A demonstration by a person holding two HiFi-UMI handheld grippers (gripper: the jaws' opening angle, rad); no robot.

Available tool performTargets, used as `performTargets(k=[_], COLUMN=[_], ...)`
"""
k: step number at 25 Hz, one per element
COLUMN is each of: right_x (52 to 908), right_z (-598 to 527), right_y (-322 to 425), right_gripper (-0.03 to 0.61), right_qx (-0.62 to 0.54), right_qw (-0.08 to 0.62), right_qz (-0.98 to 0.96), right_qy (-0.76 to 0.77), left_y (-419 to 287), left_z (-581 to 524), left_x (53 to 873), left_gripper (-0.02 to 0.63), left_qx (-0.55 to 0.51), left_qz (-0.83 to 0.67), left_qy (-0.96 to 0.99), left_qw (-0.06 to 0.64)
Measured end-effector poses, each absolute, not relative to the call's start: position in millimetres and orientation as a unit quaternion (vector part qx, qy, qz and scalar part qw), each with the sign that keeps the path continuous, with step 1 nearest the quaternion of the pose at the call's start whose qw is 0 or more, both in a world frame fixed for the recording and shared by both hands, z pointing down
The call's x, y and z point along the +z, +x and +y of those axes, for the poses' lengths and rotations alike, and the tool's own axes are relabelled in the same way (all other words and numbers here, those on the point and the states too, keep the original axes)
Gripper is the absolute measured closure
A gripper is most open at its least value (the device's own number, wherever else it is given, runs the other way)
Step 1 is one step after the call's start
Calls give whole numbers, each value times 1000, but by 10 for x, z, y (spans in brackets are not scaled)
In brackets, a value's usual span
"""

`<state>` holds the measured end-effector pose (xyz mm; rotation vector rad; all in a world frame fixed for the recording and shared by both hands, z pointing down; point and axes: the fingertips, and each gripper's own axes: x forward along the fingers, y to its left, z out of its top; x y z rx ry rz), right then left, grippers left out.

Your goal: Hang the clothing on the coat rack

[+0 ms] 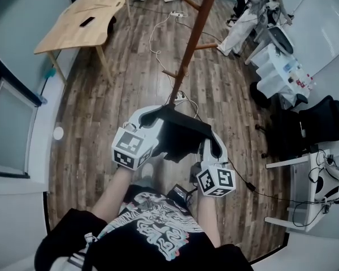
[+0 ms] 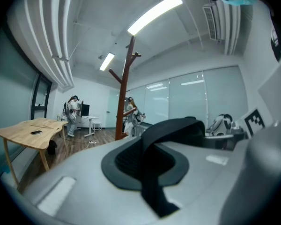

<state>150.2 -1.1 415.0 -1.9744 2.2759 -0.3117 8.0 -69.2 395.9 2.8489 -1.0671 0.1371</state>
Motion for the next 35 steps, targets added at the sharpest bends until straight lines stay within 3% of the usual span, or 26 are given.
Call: performTargets(k=[35], right_x=[4210], right_z=[-1115], right_y=[1761], right_gripper=[568], right_qx=[-92], right_qw=[62], right_qz=[716], right_qy=[-690], left_y=[374], left_z=[-1938], left_x=[3983], left_gripper=[603], left_qx=[39], left_qz=[-312], left_qy=[948], left_qw=[48])
